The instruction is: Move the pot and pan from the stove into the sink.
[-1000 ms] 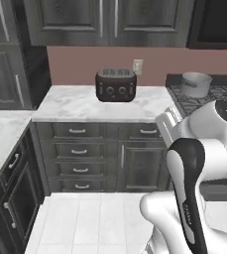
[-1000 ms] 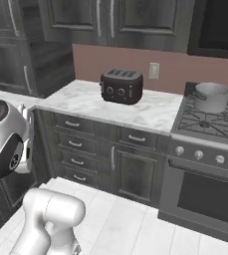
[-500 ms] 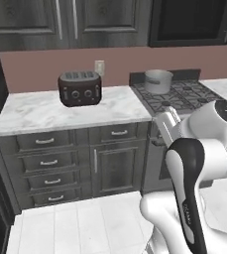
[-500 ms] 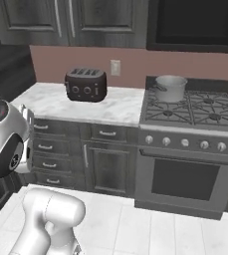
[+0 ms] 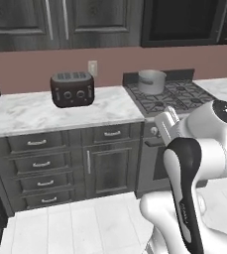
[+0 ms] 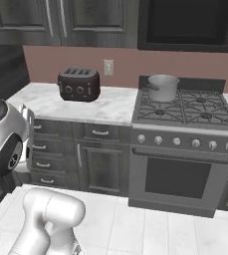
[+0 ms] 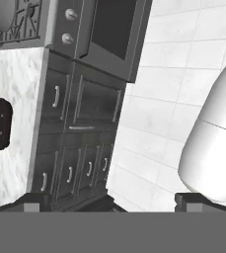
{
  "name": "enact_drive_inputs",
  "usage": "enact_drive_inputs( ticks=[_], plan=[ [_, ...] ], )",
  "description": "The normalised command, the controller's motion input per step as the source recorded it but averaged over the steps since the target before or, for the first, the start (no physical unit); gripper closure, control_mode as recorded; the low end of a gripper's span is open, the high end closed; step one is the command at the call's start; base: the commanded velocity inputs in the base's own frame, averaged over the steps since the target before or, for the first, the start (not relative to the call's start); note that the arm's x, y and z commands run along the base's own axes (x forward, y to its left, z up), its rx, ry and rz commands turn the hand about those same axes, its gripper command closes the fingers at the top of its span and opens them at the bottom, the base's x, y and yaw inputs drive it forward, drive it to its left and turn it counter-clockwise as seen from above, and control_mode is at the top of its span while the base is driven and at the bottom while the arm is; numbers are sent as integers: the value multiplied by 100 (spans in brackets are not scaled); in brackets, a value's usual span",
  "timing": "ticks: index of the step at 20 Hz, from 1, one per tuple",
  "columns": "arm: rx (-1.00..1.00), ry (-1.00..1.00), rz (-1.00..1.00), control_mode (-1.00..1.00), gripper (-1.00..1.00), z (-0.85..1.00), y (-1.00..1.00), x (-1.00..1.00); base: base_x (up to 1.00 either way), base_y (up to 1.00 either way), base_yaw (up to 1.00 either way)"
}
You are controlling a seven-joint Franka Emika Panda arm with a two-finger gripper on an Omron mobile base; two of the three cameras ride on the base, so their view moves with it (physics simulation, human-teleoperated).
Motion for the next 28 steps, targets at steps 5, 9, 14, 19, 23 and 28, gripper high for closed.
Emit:
enact_drive_inputs(
  ticks=[5, 9, 14, 19, 23, 28],
  plan=[
    [0, 0, 0, 100, -100, 0, 0, 0, 1, -98, 0],
    [0, 0, 0, 100, -100, 0, 0, 0, 1, -100, 1],
    [0, 0, 0, 100, -100, 0, 0, 0, 1, -85, 2],
    [0, 0, 0, 100, -100, 0, 0, 0, 0, -65, 3],
    [0, 0, 0, 100, -100, 0, 0, 0, -1, -8, 1],
    [0, 0, 0, 100, -100, 0, 0, 0, 35, -2, -1]
  ],
)
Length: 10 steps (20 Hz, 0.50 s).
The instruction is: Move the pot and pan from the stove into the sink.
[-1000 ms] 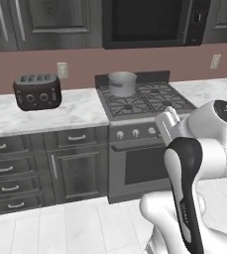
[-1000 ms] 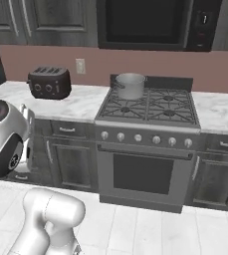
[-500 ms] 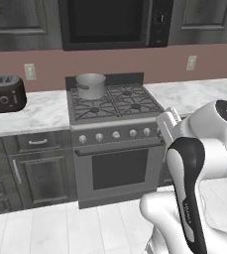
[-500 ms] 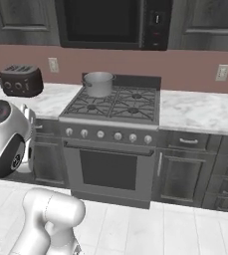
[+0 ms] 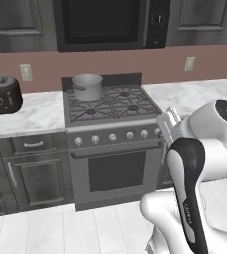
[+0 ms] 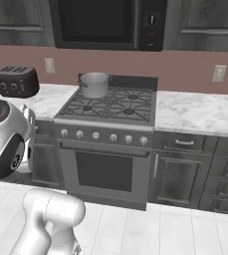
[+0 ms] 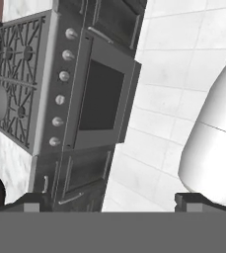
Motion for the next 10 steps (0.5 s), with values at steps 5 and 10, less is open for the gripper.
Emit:
enact_drive_inputs(
  ticks=[5, 10],
  plan=[
    [0, 0, 0, 100, -100, 0, 0, 0, 72, 0, -3],
    [0, 0, 0, 100, -100, 0, 0, 0, 81, 0, -4]
  ],
)
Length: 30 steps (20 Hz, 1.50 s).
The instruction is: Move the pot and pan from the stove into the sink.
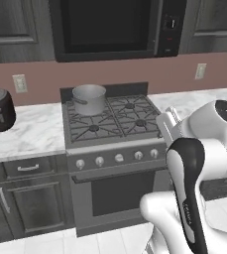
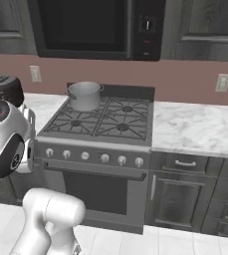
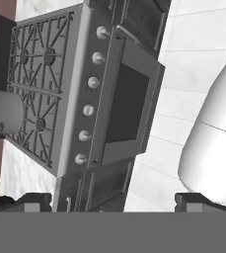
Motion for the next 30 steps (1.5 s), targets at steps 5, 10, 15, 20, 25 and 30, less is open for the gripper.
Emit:
enact_drive_inputs(
  ticks=[5, 10, 15, 20, 25, 30],
  plan=[
    [0, 0, 0, 100, -100, 0, 0, 0, 80, 0, -5],
    [0, 0, 0, 100, -100, 0, 0, 0, 51, 0, -4],
    [0, 0, 0, -100, -100, 0, 0, 1, 0, 0, 0],
    [1, 0, 0, -100, -100, 0, 0, 45, 0, 0, 0],
    [2, -3, 4, -100, -100, -2, 0, 40, 0, 0, 0],
    [6, -3, 15, -100, -100, 0, 0, 22, 0, 0, 0]
  ],
)
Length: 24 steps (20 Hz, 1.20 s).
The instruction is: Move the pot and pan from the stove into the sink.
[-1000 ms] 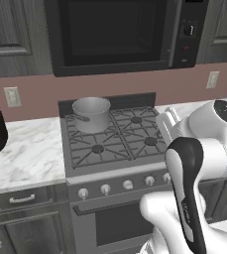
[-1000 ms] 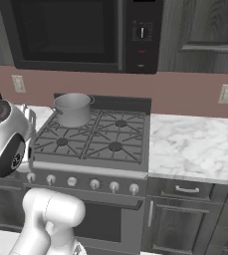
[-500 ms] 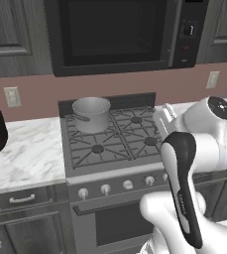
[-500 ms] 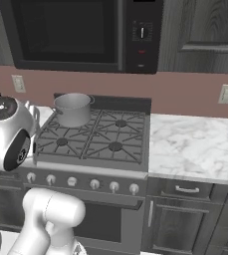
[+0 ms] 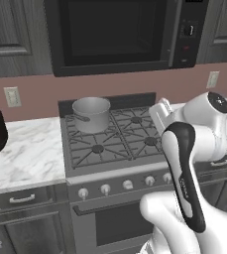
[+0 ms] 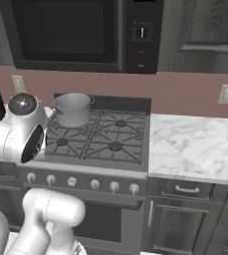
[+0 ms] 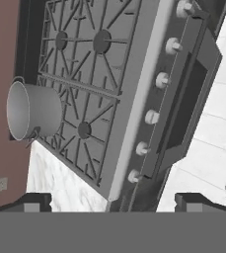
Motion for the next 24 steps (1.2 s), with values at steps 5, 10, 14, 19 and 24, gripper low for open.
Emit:
enact_drive_inputs(
  ticks=[5, 10, 14, 19, 24],
  plan=[
    [5, -2, 17, -100, -100, -3, 0, 9, 0, 0, 0],
    [6, -2, 14, -100, -100, -4, 0, 9, 0, 0, 0],
    [6, -5, 11, -100, -100, -3, 0, 37, 0, 0, 0],
    [4, -5, 3, -100, -100, 0, 3, 46, 0, 0, 0],
    [1, -5, 0, -100, -100, -2, 9, 56, 0, 0, 0]
  ],
)
